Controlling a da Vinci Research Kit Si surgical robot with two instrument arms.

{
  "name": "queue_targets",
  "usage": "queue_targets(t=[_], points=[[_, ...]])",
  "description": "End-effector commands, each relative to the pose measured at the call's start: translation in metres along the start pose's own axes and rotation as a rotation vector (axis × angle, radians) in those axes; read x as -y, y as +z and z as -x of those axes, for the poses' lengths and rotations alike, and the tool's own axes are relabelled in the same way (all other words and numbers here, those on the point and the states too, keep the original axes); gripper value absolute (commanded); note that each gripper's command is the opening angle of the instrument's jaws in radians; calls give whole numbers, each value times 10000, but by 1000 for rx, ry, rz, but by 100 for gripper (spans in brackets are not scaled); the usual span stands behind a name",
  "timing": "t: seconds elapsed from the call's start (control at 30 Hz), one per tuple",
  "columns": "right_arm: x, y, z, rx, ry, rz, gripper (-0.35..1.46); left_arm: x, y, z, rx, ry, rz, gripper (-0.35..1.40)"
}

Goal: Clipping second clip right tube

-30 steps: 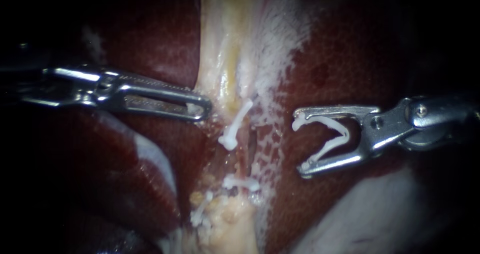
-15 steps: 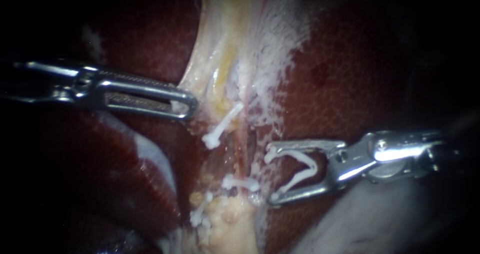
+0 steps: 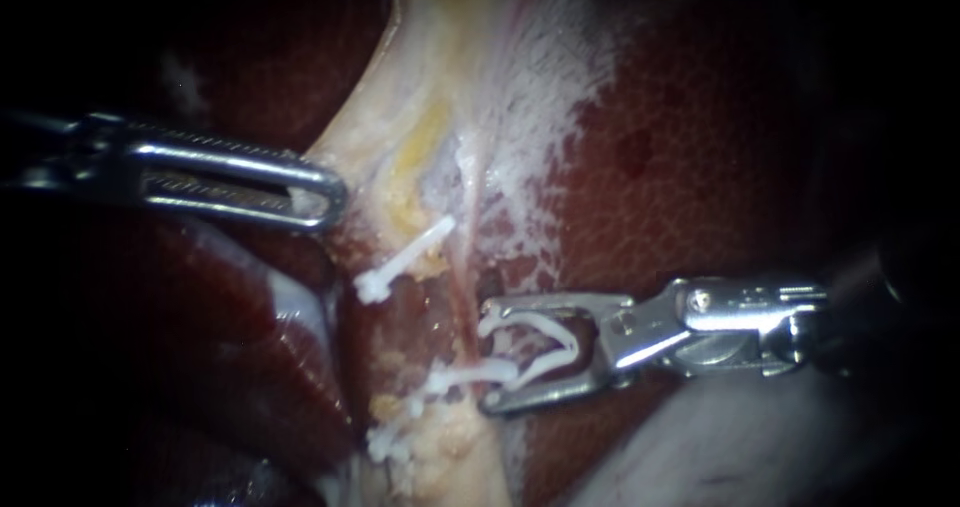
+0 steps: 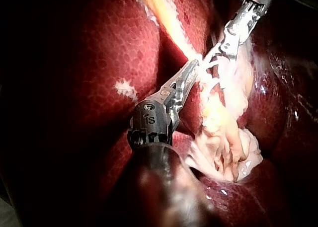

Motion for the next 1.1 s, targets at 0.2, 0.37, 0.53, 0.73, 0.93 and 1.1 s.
queue_targets(t=[0.2,0.37,0.53,0.73,0.93,1.1], points=[[0,23,0,6,1,-21,60,1,-1,0,0,0,1,-35],[2,36,2,10,2,-36,60,2,-1,0,0,0,1,-35],[7,42,0,11,23,-42,60,3,-1,0,0,0,1,-35],[12,39,-7,10,38,-46,58,3,-1,0,0,0,1,-35],[12,32,-10,9,64,-50,55,2,-2,0,0,0,0,-35],[14,26,-7,9,80,-53,51,2,-2,0,0,1,0,-35]])
